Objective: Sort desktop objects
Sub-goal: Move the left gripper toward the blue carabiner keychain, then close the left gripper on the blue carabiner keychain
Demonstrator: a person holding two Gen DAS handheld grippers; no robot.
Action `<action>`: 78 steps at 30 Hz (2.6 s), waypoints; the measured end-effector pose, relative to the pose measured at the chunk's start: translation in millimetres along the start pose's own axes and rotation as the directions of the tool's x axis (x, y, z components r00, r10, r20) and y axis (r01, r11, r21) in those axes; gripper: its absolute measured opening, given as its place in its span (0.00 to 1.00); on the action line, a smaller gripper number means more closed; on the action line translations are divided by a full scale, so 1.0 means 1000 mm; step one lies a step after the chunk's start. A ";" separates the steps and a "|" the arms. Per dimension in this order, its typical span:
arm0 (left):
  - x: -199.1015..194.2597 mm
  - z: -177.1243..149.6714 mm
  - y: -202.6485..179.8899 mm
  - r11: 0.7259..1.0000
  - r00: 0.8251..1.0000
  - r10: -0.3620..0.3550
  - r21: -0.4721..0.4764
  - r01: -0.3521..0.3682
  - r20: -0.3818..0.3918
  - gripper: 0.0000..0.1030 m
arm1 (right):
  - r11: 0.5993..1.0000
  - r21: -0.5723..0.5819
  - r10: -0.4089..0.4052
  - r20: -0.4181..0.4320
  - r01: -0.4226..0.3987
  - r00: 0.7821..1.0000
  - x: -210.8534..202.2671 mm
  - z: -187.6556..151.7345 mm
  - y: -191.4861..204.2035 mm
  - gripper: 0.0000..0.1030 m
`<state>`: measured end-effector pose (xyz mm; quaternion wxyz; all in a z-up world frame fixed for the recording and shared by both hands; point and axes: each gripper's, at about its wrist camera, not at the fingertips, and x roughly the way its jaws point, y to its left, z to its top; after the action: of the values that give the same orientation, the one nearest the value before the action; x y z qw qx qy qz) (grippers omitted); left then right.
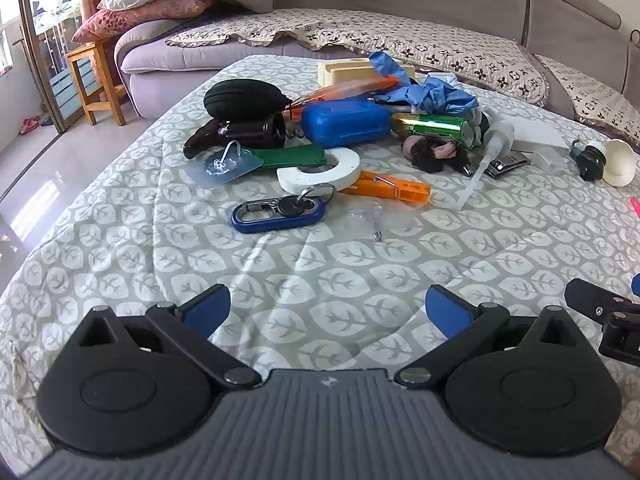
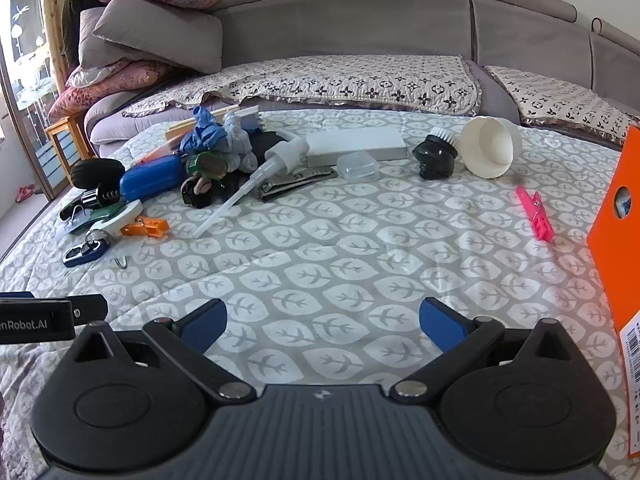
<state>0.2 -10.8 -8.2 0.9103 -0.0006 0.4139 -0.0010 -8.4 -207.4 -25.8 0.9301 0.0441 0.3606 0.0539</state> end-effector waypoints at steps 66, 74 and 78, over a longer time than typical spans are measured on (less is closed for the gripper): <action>0.023 0.027 0.057 0.993 0.982 -0.088 0.088 0.074 0.168 1.00 | 0.994 -0.087 0.072 -0.013 -0.073 0.997 0.022 0.000 -0.002 1.00; 0.039 0.025 0.051 0.988 0.979 -0.144 0.082 0.133 0.146 0.96 | 0.991 -0.107 0.077 -0.010 -0.078 0.997 0.022 -0.001 -0.002 1.00; 0.047 0.025 0.052 0.989 0.978 -0.144 0.065 0.136 0.148 0.94 | 0.991 -0.113 0.078 -0.005 -0.078 0.997 0.021 -0.002 -0.003 1.00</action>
<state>49.5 41.2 -27.0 0.9366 -0.0050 0.3420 -0.0764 6.3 -207.6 -41.5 0.9282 0.0055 0.3553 0.1107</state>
